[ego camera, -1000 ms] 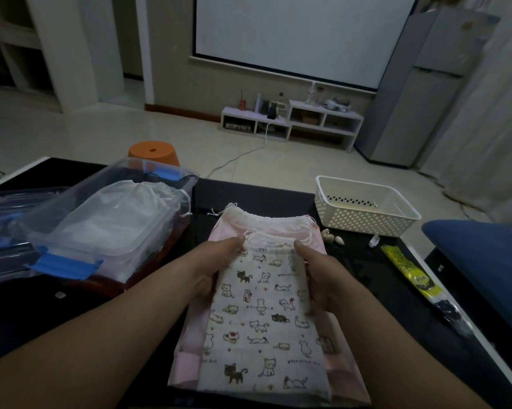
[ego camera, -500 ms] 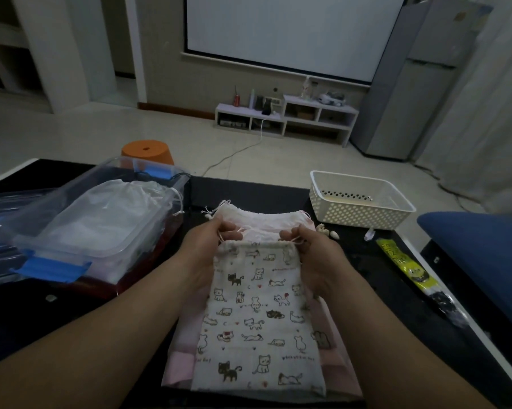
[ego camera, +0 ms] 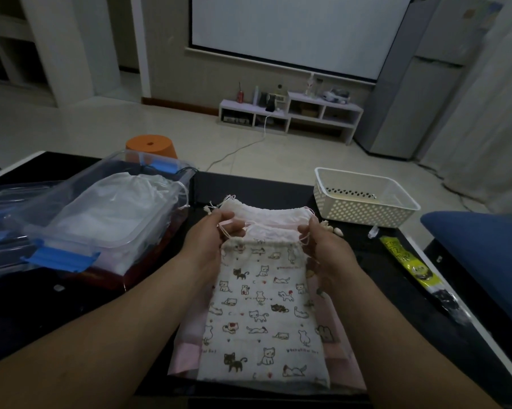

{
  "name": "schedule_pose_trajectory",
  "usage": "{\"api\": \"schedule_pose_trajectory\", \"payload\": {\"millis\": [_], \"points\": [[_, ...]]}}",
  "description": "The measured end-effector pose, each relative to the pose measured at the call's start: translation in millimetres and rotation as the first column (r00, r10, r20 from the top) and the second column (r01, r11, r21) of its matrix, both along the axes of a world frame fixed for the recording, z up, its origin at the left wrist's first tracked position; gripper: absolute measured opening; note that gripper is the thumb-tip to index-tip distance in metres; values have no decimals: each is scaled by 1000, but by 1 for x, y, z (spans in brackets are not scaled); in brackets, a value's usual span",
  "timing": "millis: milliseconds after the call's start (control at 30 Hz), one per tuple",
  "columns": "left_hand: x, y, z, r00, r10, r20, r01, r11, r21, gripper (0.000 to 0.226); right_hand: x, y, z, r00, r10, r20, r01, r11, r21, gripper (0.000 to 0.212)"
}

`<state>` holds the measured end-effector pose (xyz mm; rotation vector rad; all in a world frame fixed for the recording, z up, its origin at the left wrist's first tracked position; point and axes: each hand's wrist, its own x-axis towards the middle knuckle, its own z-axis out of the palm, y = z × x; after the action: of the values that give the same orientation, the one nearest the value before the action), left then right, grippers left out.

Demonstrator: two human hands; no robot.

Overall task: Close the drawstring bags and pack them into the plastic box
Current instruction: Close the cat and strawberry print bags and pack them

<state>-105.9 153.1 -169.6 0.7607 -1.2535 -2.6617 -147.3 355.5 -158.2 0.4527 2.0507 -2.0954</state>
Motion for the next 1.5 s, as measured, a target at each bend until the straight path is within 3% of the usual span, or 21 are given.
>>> {"api": "schedule_pose_trajectory", "payload": {"millis": [67,167,300,600,733,867,967,1067,1133,1167,1233,1267,1333,1400,1500], "points": [[-2,-3,-2,1000,-5,4,5,999,42,33,-4,3,-3,1000,-7,10,7,1000,-10,45],[-4,-6,-6,1000,16,18,-19,986,165,40,-12,4,-5,989,-8,150,72,903,-424,43],[-3,-5,-5,997,58,57,-67,984,167,39,-13,3,1,981,-36,190,147,775,-615,34],[2,-9,-1,994,103,45,-110,979,170,40,-10,16,1,957,-233,172,289,748,-598,29],[7,-11,1,990,138,40,-143,967,212,40,-7,19,6,964,-224,145,265,727,-633,35],[3,-22,5,976,215,22,-211,923,321,41,-17,36,11,929,-343,139,343,655,-673,32],[1,-23,2,977,206,48,-209,906,367,45,-26,47,2,907,-383,176,408,692,-595,31],[3,-18,-2,982,172,82,-186,961,207,40,-27,49,-6,889,-405,214,456,736,-500,32],[5,-14,-1,989,136,56,-133,990,-53,38,-20,47,-3,889,-419,183,455,762,-461,30],[5,-11,1,996,89,23,-80,963,-259,37,-17,45,-1,898,-418,136,433,791,-431,28],[5,-4,9,998,-55,-37,19,764,-644,36,-11,37,9,942,-334,-35,299,882,-364,24],[5,1,15,989,-138,-46,56,653,-755,36,-7,30,16,961,-244,-133,194,931,-309,22],[7,12,30,951,-307,-32,131,495,-859,40,4,14,36,954,-33,-298,10,997,-80,27],[11,25,46,900,-435,-7,185,397,-899,43,16,-2,59,887,133,-443,-54,981,187,30],[15,39,64,828,-558,-51,243,439,-865,42,23,-20,82,726,335,-600,-128,924,361,31]]}}
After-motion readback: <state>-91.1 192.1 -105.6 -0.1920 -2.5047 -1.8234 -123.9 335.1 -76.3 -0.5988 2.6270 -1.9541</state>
